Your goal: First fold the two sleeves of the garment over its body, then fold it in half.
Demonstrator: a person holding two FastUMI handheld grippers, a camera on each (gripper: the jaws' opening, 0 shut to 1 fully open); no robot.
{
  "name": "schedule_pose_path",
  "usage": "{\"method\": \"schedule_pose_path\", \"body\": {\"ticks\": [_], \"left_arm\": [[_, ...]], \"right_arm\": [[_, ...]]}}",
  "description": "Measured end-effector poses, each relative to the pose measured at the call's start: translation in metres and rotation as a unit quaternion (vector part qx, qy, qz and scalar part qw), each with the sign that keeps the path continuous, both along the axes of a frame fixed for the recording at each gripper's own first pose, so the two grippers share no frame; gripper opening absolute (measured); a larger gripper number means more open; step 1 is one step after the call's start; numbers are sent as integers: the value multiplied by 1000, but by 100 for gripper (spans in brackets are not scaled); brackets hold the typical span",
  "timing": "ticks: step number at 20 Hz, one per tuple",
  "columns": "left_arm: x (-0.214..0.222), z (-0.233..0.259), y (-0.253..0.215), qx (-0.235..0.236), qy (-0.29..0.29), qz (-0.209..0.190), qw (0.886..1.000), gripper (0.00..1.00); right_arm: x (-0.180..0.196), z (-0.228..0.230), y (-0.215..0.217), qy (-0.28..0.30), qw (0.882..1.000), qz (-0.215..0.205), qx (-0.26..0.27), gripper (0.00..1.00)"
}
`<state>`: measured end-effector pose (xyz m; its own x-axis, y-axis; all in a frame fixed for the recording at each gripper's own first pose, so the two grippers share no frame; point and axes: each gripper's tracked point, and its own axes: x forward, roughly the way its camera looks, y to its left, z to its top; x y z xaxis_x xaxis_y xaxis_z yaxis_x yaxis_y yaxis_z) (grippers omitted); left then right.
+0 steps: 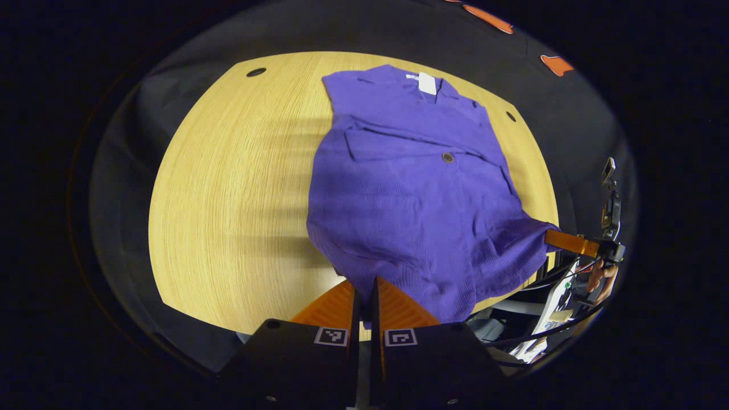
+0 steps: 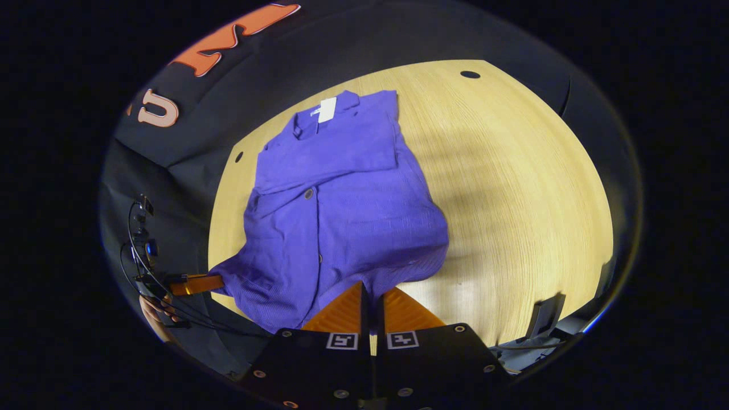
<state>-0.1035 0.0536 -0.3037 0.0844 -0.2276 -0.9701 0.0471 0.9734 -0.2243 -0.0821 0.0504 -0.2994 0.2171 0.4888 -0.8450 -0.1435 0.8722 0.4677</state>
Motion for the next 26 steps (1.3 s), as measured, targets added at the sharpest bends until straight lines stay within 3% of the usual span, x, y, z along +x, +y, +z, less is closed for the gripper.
{"method": "schedule_pose_path", "body": {"ticks": [6, 15, 20, 26], "left_arm": [[61, 43, -3, 4, -48, -5, 999, 9], [173, 88, -14, 30, -110, -17, 993, 9], [236, 92, -19, 52, -120, -13, 991, 9], [318, 62, -17, 82, -103, 2, 991, 9]], "right_arm": [[56, 51, 10, -38, 999, 12, 25, 4], [151, 100, 38, -102, 993, 58, 21, 4], [212, 109, 59, -123, 989, 80, 19, 4], [296, 77, 66, -97, 993, 63, -1, 4]]}}
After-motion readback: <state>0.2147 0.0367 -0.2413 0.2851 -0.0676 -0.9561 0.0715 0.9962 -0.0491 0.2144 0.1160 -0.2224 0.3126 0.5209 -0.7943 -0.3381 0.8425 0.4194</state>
